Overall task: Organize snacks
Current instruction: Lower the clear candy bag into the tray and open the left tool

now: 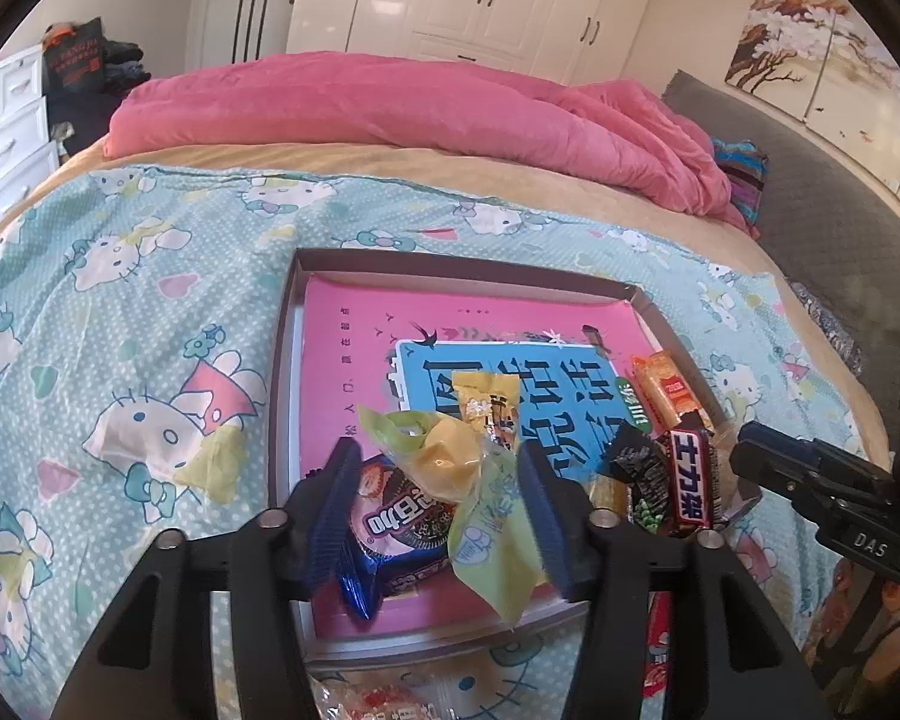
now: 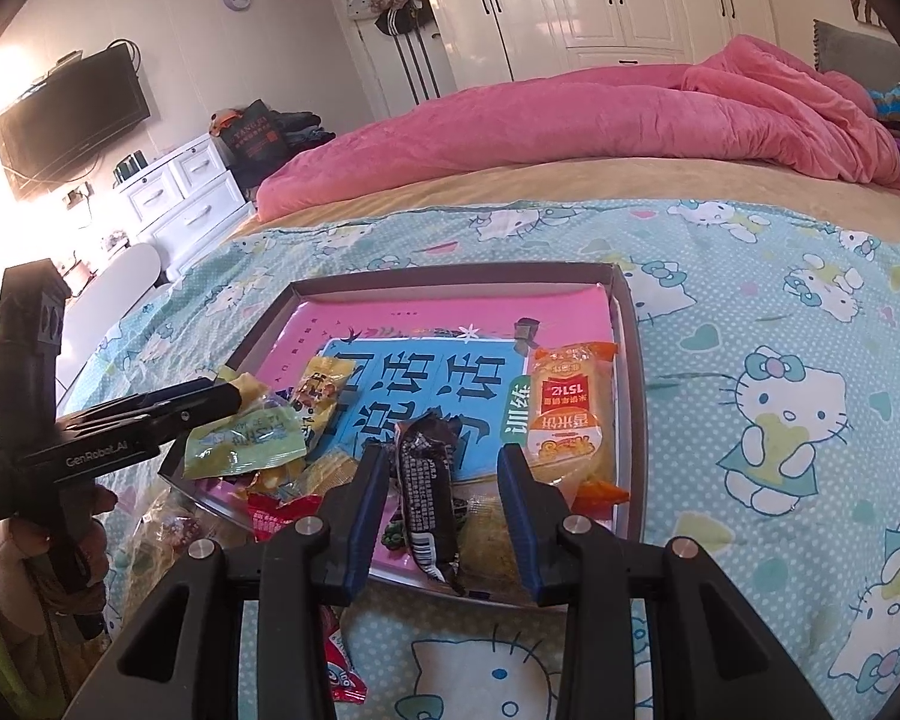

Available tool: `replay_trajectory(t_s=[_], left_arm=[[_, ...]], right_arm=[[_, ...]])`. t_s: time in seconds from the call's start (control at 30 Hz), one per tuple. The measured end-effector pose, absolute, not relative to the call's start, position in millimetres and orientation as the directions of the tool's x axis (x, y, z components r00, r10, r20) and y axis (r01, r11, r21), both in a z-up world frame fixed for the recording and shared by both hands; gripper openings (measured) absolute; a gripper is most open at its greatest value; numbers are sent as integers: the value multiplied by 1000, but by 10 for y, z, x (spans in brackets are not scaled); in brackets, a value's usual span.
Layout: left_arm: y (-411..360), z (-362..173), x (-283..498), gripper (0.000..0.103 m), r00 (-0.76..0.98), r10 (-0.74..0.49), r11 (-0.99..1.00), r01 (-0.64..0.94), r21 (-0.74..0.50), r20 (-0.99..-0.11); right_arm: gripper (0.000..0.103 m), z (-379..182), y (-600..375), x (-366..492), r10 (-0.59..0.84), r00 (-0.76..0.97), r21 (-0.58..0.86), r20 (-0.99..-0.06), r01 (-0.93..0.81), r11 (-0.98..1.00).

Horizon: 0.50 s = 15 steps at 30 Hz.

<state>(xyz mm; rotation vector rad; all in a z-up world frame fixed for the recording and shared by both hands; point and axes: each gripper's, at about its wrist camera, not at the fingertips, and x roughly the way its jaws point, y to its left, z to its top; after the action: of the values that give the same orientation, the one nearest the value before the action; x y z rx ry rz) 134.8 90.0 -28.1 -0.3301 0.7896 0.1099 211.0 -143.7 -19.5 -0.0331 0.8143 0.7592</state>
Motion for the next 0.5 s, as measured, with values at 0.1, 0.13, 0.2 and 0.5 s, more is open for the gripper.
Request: replay_trajectory(t_s=[0.1, 0.13, 0.2, 0.5], left_arm=[[908, -248, 1326, 66, 709, -29, 941, -219, -259, -705], [911, -234, 1319, 66, 711, -28, 941, -219, -259, -703], [922, -211, 1303, 66, 716, -28, 939, -220, -263, -697], [1043, -82, 1186, 68, 738, -7, 926, -250, -283, -675]], right_arm=[[38, -189, -1452, 2118, 600, 445, 256, -665, -619, 742], [40, -184, -1455, 2119, 601, 446, 257, -663, -619, 742], [47, -176, -1458, 2117, 604, 447, 258, -660, -620, 741], [51, -143, -1454, 2084, 617, 444, 263, -650, -630, 731]])
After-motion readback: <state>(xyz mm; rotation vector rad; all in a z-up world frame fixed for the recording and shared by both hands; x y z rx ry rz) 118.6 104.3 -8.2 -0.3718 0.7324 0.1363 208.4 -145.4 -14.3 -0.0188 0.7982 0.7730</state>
